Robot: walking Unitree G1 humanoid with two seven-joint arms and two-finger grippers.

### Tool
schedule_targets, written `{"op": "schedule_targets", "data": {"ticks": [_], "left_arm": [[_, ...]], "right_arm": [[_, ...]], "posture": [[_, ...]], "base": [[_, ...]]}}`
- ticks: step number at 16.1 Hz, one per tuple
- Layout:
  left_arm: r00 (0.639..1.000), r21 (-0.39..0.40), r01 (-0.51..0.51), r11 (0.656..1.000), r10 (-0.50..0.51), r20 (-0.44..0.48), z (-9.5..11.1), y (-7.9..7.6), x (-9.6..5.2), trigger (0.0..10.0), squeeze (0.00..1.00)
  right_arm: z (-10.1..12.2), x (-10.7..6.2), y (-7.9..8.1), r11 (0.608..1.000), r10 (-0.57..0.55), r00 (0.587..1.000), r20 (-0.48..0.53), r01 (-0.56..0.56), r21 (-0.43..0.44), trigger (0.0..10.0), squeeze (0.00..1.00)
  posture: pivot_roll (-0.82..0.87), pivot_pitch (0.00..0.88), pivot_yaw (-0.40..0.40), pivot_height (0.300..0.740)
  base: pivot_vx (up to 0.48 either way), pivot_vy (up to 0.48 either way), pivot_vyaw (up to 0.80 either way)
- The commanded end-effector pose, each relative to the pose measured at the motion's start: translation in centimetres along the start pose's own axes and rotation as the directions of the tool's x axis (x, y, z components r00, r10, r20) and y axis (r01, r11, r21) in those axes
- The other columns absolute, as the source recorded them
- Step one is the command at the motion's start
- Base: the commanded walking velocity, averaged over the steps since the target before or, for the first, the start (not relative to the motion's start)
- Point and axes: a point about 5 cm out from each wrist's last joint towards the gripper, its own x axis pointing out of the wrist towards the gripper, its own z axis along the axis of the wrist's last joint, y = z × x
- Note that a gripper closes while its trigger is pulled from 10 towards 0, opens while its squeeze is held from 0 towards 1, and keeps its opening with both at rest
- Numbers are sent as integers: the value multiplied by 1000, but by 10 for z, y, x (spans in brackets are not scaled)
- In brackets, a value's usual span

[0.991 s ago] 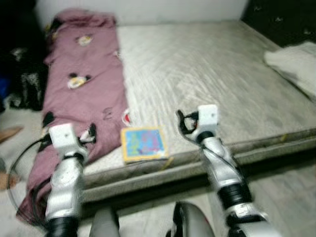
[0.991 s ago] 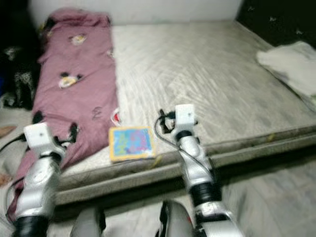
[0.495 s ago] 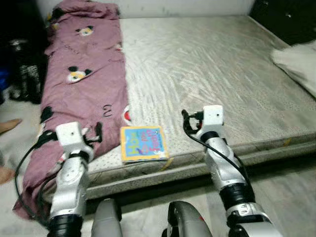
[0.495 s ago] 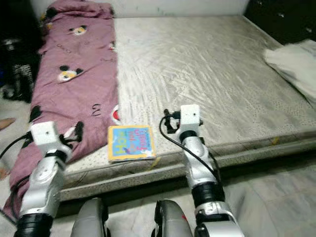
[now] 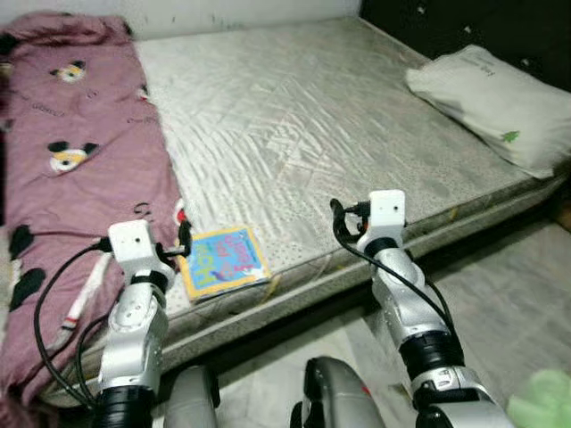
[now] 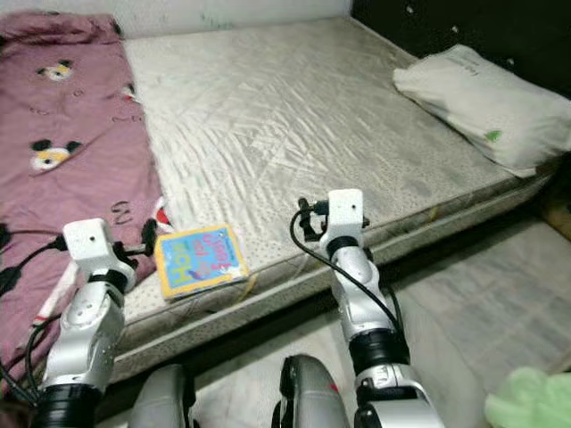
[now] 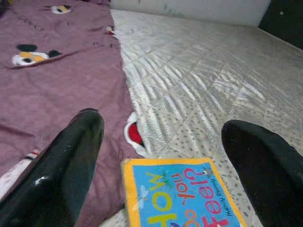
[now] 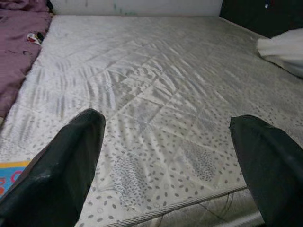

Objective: Clean up the room

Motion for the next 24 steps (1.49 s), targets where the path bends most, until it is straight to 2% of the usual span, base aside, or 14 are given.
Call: {"op": "schedule_targets", "data": {"ticks": [1,5,8,13,20,24], "left_arm": [[1000,10,-20,1000,20,-12,-2,3,0,10000,0],[999,3,-28,1000,28,-15,-2,3,-1,10000,0],[1000,-7,-16,1000,16,-7,-2,2,-1,10000,0],[1000,-8,-15,1000,14,-10,-2,2,-1,10000,0],[1000,-9,-19,1000,19,-19,-2,3,0,10000,0],[999,-20,-30,999,30,-26,-4,4,-3,10000,0]], "right_arm": [[1,0,-1,1000,-1,1000,0,1,-5,10000,0],[1,-1,0,1000,10,1000,4,-9,-17,10000,0],[1,-1,1,1000,13,1000,2,-13,-22,10000,0],[1,0,1,1000,8,1000,2,-8,-11,10000,0],[2,0,0,1000,10,1000,6,-10,-15,10000,0],[1,-5,-1,1000,12,1000,6,-12,-10,10000,0]], "posture": [[-74,10,-49,642],[-75,15,-51,642],[-76,17,-52,642],[-77,19,-50,642],[-78,21,-51,642],[-82,39,-51,587]], "base": [[0,0,0],[0,0,0],[120,0,800],[362,0,0],[0,0,0],[0,0,0]]}}
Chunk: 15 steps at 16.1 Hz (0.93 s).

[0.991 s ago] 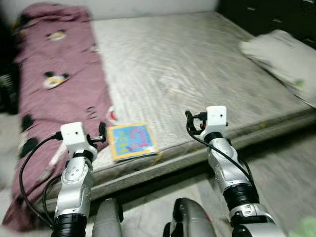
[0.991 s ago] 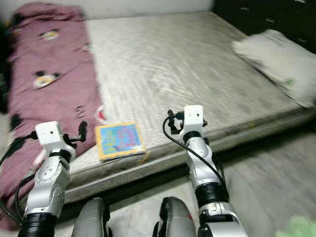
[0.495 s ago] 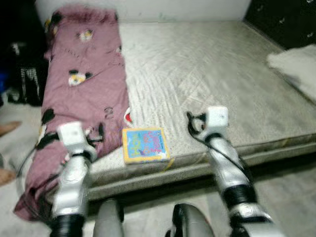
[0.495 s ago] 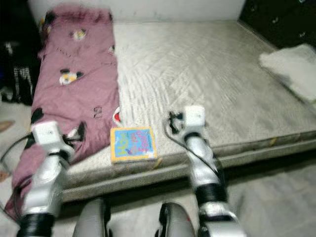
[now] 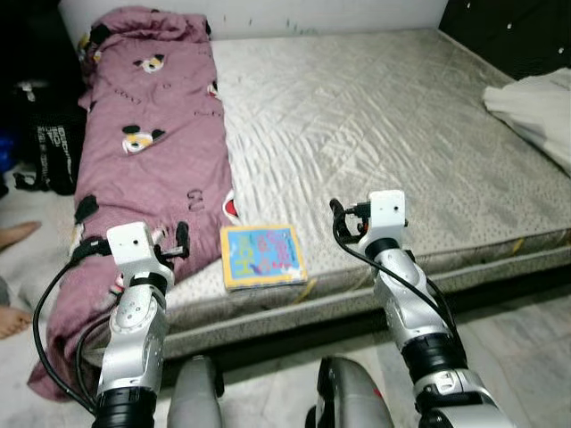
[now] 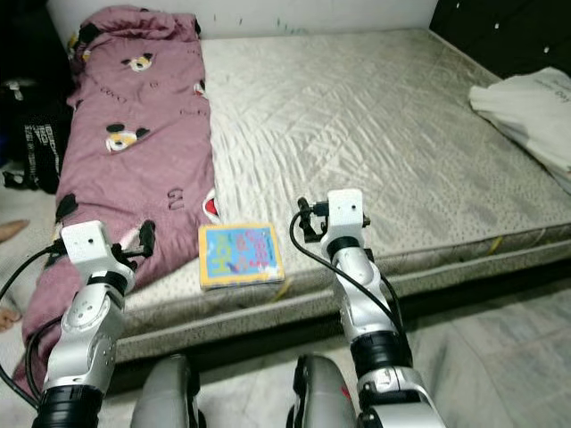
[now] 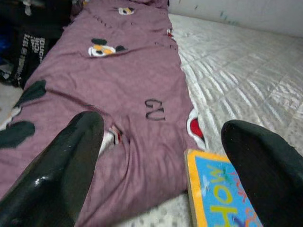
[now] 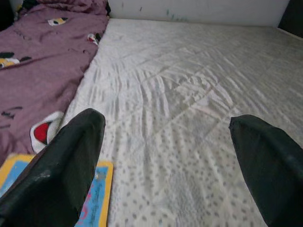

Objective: Clean up the room

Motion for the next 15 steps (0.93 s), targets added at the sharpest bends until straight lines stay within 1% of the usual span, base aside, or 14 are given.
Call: {"op": "schedule_targets", "data": {"ticks": [1,6,12,15], "left_arm": [[1000,-12,-10,1000,10,-14,-2,2,-2,10000,0],[1000,-30,-15,999,15,-13,-2,2,-3,10000,0],[1000,-37,-25,999,24,-15,-2,3,-2,10000,0],[1000,-37,-24,999,24,-14,-2,3,-2,10000,0]], "right_arm": [[1,-2,-2,1000,-5,1000,1,5,4,10000,0],[0,-2,-3,1000,-6,1000,-9,6,9,10000,0],[1,-1,-2,1000,3,1000,-9,-3,-7,10000,0],[2,-1,-2,1000,7,1000,-7,-7,-14,10000,0]], "posture": [[-82,42,-51,582],[-83,47,-57,582],[-83,39,-61,582],[-83,38,-59,582]], "base": [[0,0,0],[0,0,0],[0,0,0],[0,0,800]]}}
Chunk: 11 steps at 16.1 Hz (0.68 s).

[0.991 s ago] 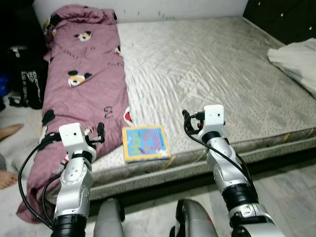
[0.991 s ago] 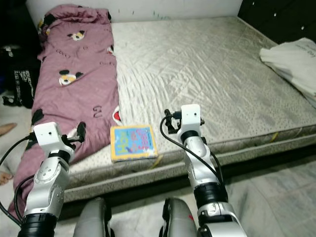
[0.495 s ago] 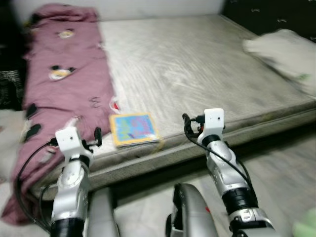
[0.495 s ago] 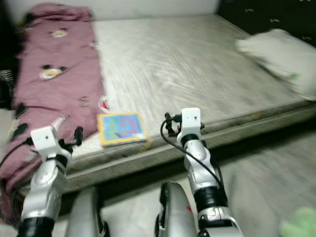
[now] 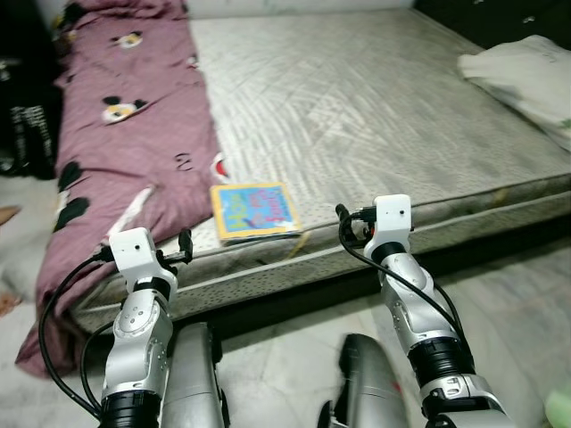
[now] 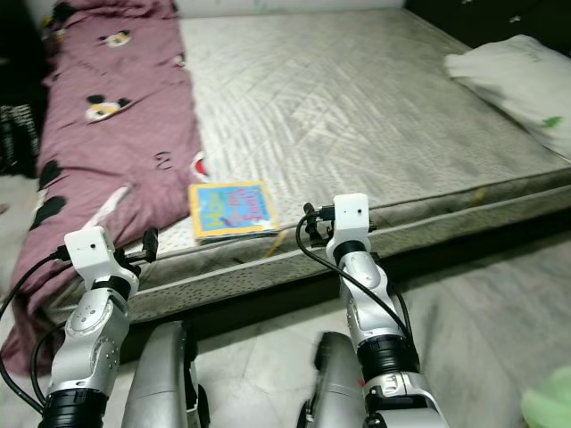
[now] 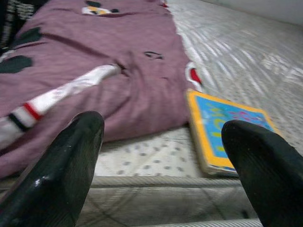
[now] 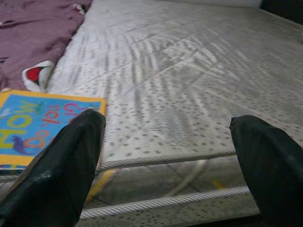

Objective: Clean up the room

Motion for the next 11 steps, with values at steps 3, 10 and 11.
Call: {"op": "schedule_targets", "data": {"ticks": [3,10,11], "left_arm": [[1000,0,-3,1000,3,10,3,1,1,10000,0],[1000,-5,4,1000,-4,14,4,1,2,10000,0],[1000,-5,4,1000,-4,14,4,1,2,10000,0]], "right_arm": [[6,3,1,1000,0,1000,15,0,0,10000,0],[7,4,1,1000,-1,1000,16,1,0,10000,0],[7,4,1,1000,-1,1000,16,1,0,10000,0]], "posture": [[-83,34,-59,582],[-83,32,-59,582],[-83,32,-59,582]], "base": [[0,0,265],[316,0,0],[371,0,0]]}}
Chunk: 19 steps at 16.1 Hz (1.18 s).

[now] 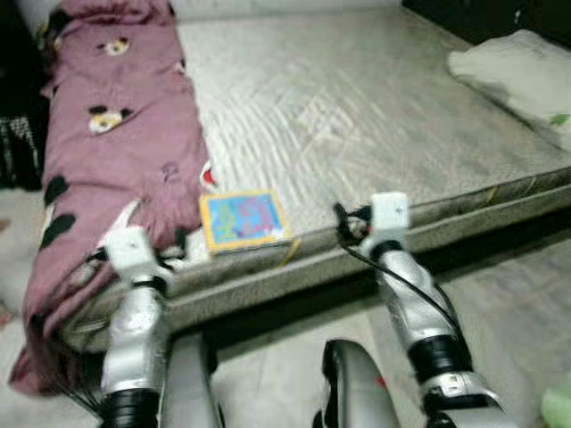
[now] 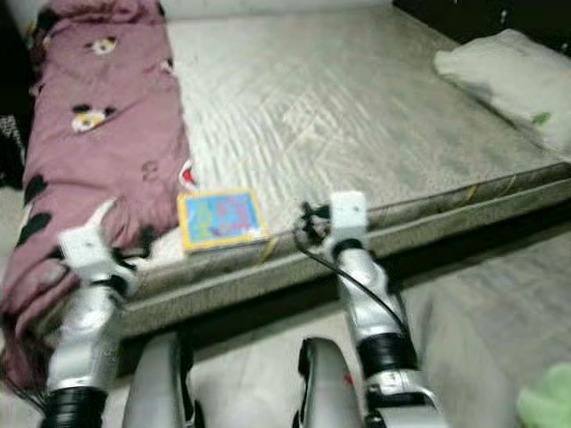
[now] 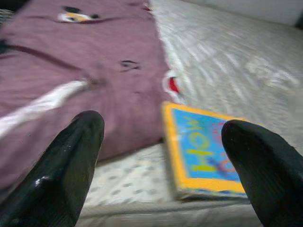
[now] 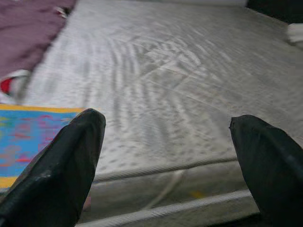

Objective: Clean up the room

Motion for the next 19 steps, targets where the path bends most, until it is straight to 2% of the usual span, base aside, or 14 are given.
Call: {"op": "schedule_targets", "data": {"ticks": [1,7,12,14,17,19], "left_arm": [[1000,9,-22,1000,22,5,2,9,-1,10000,0],[1000,15,-18,1000,18,-2,2,8,0,10000,0],[993,-66,-110,992,107,-47,-4,16,6,10000,0],[986,-104,-152,983,144,-78,-6,19,10,10000,0],[977,-150,-192,970,176,-118,-5,24,25,10000,0],[966,-177,-230,957,202,-162,-6,27,34,10000,0]], "right_arm": [[4,2,8,1000,13,1000,10,-13,11,10000,0],[3,3,7,1000,16,1000,8,-17,11,10000,0],[3,2,6,1000,18,1000,7,-18,7,10000,0],[3,2,6,1000,22,1000,8,-22,9,10000,0],[6,-2,3,1000,19,1000,15,-20,9,10000,0],[11,-7,-5,1000,-12,1000,26,11,18,10000,0]], "posture": [[-83,32,-59,582],[-82,25,-60,582],[-88,25,-63,582],[-93,27,-66,577],[-127,44,-61,533],[-162,68,-50,533]], "base": [[382,0,0],[301,0,0],[0,0,0],[0,0,0],[0,0,0],[0,0,0]]}}
